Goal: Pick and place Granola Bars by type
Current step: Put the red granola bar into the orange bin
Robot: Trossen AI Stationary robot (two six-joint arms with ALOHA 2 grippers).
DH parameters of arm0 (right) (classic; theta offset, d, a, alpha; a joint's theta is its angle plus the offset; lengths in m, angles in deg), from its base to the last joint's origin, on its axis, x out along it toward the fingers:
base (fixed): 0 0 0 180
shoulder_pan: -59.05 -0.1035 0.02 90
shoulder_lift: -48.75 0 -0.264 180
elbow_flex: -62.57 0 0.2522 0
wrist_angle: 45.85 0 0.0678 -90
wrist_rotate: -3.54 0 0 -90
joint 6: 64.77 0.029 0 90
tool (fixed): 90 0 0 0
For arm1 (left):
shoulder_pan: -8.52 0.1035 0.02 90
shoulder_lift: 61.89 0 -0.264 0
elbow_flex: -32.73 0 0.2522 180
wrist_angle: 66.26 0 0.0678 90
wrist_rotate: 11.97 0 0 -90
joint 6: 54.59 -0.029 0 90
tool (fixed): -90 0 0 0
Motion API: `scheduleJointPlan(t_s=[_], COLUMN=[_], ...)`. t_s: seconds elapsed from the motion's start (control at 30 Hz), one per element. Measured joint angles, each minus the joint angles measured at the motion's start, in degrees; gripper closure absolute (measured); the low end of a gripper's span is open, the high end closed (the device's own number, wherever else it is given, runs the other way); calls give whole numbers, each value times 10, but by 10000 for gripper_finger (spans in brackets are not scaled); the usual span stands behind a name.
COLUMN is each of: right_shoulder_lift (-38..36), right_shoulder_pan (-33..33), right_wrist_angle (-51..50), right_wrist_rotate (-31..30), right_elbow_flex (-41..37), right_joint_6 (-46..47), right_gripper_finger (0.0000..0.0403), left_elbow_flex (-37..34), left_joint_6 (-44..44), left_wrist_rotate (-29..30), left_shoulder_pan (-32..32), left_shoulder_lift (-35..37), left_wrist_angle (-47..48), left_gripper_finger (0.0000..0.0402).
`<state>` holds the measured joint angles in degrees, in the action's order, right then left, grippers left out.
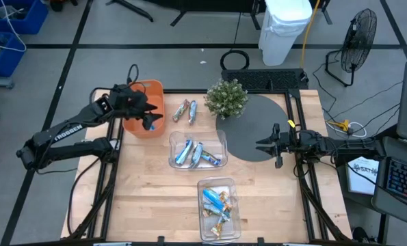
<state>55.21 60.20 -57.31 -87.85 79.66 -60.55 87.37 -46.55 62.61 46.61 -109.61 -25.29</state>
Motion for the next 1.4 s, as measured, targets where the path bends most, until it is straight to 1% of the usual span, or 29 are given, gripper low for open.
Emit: scheduleJointPlan(t_s=[0.17,0.3,0.4,0.47,0.5,0.57,0.67,0.73,0.87,0.93,0.97,1.07,1.17,1.23,1.3,1.4], right_shoulder_lift=[0,0,0,0,0,0,0,0,0,0,0,0,0,0,0,0], right_shoulder_pan=[0,0,0,0,0,0,0,0,0,0,0,0,0,0,0,0], right_wrist_angle=[0,0,0,0,0,0,0,0,0,0,0,0,0,0,0,0], right_wrist_rotate=[0,0,0,0,0,0,0,0,0,0,0,0,0,0,0,0], right_elbow_flex=[0,0,0,0,0,0,0,0,0,0,0,0,0,0,0,0], right_joint_6=[0,0,0,0,0,0,0,0,0,0,0,0,0,0,0,0], right_gripper_finger=[314,314,314,314,314,314,314,314,314,314,314,314,314,314,314,314], left_elbow_flex=[0,0,0,-17,-37,-83,-153,-190,-233,-238,-238,-226,-195,-158,-111,-36], left_joint_6=[-44,-93,-117,-122,-124,-118,-77,-52,-17,-1,7,24,26,24,16,8], left_wrist_rotate=[-16,-28,-38,-62,-78,-109,-157,-194,-268,-290,-291,-271,-212,-164,-116,-44], left_shoulder_pan=[-23,-40,-39,-29,-21,0,28,36,16,-11,-28,-80,-122,-137,-143,-145], left_shoulder_lift=[0,0,6,14,20,26,28,28,28,28,27,16,-2,-21,-51,-123], left_wrist_angle=[-11,-37,-55,-99,-125,-193,-297,-344,-406,-414,-416,-417,-408,-366,-305,-207], left_gripper_finger=[139,136,136,139,140,141,138,136,137,141,142,147,151,154,158,165])
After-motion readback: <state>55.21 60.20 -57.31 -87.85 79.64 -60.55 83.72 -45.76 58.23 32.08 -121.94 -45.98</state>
